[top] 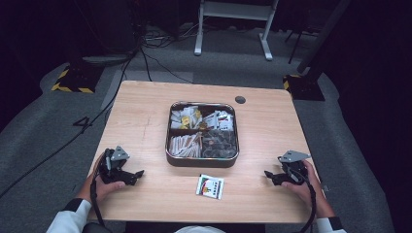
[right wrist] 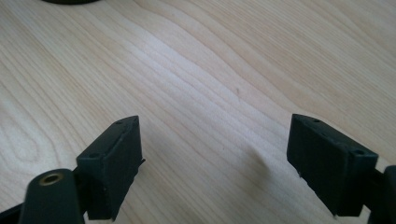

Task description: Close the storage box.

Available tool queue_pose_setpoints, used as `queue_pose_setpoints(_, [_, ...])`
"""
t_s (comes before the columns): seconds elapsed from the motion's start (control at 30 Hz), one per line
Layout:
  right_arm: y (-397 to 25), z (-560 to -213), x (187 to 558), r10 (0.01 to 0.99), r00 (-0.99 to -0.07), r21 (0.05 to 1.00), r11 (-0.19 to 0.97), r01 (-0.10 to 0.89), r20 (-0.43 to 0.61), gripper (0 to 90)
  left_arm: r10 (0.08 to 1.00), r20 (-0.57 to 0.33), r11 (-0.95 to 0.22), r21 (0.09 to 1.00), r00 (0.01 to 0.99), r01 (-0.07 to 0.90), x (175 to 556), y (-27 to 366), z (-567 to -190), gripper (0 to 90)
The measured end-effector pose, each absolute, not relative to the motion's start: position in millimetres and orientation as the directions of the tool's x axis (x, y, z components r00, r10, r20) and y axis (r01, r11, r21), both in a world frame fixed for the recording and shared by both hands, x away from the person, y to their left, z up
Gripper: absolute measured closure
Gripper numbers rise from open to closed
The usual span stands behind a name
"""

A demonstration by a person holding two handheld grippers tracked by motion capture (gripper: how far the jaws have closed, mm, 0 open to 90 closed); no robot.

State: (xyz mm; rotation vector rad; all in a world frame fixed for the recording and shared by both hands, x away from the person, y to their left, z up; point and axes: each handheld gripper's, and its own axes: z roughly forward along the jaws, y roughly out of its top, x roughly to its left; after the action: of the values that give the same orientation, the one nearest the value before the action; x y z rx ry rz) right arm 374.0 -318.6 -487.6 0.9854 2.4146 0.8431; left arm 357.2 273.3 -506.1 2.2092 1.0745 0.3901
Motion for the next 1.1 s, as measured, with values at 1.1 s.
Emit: queue_pose_setpoints(1.1, [-359.1, -504.3, 358.1, 0.824, -0.567, 0.735, 0.388, 0.556, -0.006, 16.1, 0.784, -0.018, -0.456, 0.661, 0.621, 0.596, 357.2, 273.1, -506.2, 0.3])
